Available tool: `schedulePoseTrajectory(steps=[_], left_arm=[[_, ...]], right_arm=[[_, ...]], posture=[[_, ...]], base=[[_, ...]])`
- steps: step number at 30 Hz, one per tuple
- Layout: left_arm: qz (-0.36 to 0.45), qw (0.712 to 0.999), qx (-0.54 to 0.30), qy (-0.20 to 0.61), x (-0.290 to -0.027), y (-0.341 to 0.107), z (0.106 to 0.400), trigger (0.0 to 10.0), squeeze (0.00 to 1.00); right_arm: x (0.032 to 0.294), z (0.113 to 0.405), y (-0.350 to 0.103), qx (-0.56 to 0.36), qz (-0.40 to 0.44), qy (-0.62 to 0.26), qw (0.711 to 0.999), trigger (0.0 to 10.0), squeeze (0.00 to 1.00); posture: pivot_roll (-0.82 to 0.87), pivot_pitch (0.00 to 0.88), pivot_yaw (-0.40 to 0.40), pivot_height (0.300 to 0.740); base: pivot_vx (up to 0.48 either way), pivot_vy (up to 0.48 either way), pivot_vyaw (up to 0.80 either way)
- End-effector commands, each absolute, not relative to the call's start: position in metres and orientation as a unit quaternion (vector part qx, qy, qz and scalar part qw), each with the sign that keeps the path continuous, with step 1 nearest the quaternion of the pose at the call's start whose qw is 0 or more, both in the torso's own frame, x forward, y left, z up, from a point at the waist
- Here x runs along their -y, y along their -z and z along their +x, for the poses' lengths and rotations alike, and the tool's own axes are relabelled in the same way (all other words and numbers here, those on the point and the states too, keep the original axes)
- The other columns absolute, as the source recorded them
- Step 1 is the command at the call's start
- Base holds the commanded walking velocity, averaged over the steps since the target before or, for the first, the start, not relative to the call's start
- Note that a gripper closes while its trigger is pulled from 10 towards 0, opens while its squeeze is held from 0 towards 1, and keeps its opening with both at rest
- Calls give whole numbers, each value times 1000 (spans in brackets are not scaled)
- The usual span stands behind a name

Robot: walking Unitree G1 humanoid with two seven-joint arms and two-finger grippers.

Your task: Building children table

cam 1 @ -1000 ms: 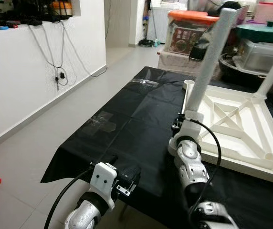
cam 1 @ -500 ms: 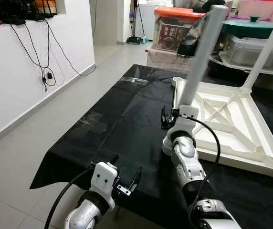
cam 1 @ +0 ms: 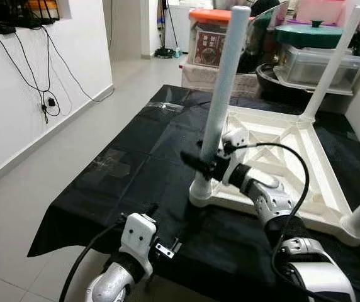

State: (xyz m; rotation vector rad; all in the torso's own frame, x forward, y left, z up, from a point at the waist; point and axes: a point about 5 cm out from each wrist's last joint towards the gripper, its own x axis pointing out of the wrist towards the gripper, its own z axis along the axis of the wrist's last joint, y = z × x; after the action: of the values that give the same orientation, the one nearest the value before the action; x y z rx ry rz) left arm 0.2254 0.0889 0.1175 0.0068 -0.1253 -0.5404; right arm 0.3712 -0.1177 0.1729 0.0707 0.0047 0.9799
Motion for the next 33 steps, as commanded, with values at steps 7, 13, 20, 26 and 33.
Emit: schedulePoseTrajectory(steps=[7, 13, 20, 26, 33], left_arm=[[6, 962, 56, 268, -87, -115, 224, 10000, 0], [3, 962, 56, 268, -87, -116, 224, 10000, 0], [3, 962, 55, 269, -87, -116, 223, 10000, 0], [3, 962, 54, 269, -87, -116, 223, 10000, 0], [5, 961, 55, 270, -87, -115, 223, 10000, 0]], right_arm=[[83, 362, -169, -36, 17, -593, 805, 10000, 0], [81, 359, -148, -53, 9, -566, 823, 0, 0], [122, 385, -139, -47, 11, -205, 978, 0, 0], [164, 385, -139, -40, 10, 32, 999, 0, 0], [173, 370, -134, -30, 45, 173, 983, 0, 0]], posture=[[214, 0, -87, 740], [210, 0, -86, 740], [205, 0, -83, 740], [202, 0, -84, 740], [200, 0, -80, 740]], base=[[0, 0, 0], [0, 0, 0], [0, 0, 0], [0, 0, 0], [0, 0, 0]])
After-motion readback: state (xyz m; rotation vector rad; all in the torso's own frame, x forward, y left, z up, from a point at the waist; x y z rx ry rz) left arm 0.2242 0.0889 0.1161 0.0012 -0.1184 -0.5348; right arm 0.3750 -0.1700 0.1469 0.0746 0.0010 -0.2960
